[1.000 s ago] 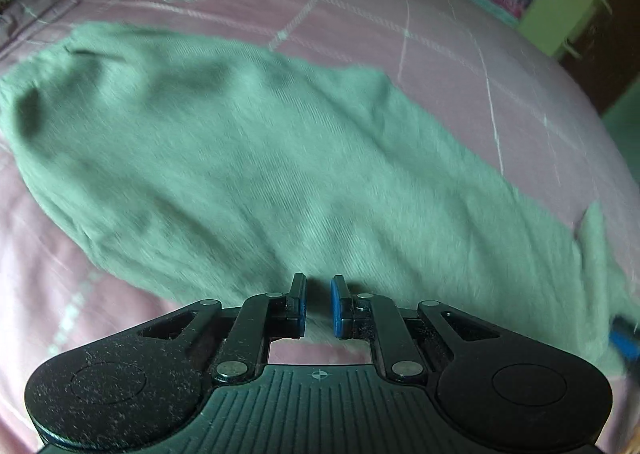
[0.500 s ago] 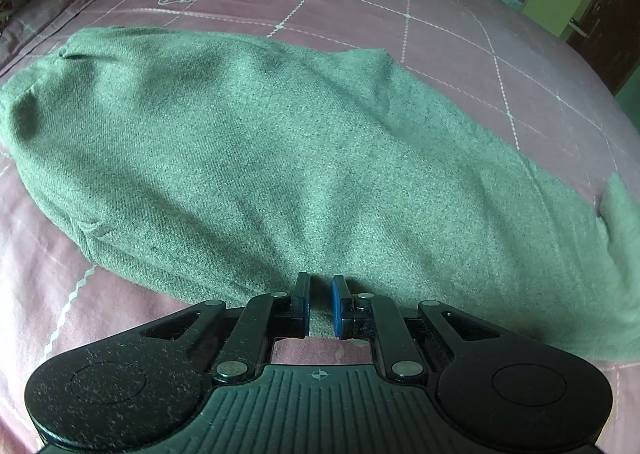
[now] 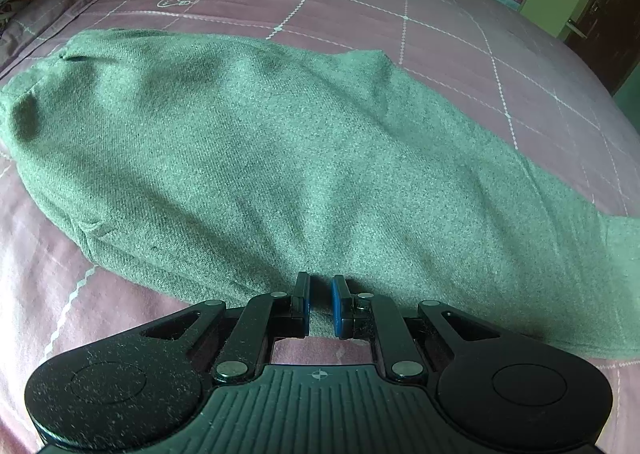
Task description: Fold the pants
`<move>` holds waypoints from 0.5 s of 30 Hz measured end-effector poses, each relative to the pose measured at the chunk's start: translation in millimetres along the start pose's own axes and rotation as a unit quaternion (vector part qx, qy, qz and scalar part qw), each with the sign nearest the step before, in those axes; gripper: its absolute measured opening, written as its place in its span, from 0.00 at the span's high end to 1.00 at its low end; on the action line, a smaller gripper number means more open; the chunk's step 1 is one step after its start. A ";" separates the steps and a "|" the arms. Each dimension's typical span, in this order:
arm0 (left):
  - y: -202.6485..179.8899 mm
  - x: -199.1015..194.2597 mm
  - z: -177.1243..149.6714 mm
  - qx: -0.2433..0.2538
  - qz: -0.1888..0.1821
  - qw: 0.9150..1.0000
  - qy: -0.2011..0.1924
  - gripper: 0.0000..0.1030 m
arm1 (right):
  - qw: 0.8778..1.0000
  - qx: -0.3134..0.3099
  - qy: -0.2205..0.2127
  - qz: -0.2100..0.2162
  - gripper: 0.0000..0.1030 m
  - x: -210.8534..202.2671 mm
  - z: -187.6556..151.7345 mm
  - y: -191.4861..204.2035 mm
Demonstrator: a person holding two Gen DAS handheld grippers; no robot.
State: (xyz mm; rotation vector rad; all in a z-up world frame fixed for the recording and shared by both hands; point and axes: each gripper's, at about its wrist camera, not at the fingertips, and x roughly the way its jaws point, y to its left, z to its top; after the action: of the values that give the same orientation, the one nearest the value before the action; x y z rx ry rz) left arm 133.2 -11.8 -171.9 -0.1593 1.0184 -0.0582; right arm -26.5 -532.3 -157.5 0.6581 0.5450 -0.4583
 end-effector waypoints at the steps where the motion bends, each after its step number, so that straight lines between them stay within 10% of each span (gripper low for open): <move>1: -0.7 0.2 0.0 0.000 0.001 1.000 0.000 0.89 | 1.000 0.006 -0.005 -0.001 0.64 -0.6 5.3 -0.6; 4: -2.1 -0.2 -1.3 0.004 0.004 1.000 -0.002 0.89 | 0.999 0.047 -0.025 -0.001 0.51 1.7 22.5 -10.9; 11: -3.6 1.3 0.0 0.010 0.007 1.000 0.000 0.89 | 0.998 0.068 -0.004 -0.010 0.93 34.6 59.6 -18.1; 15: -2.5 2.0 0.5 0.006 0.006 1.000 0.001 0.89 | 0.997 0.013 -0.071 0.006 0.94 -4.9 69.9 5.2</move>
State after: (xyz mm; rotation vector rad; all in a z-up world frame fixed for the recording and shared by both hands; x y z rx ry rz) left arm 134.7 -14.4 -173.0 -0.1428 1.0198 -0.0541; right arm -4.6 -574.8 -105.9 0.6474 0.4003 -0.4970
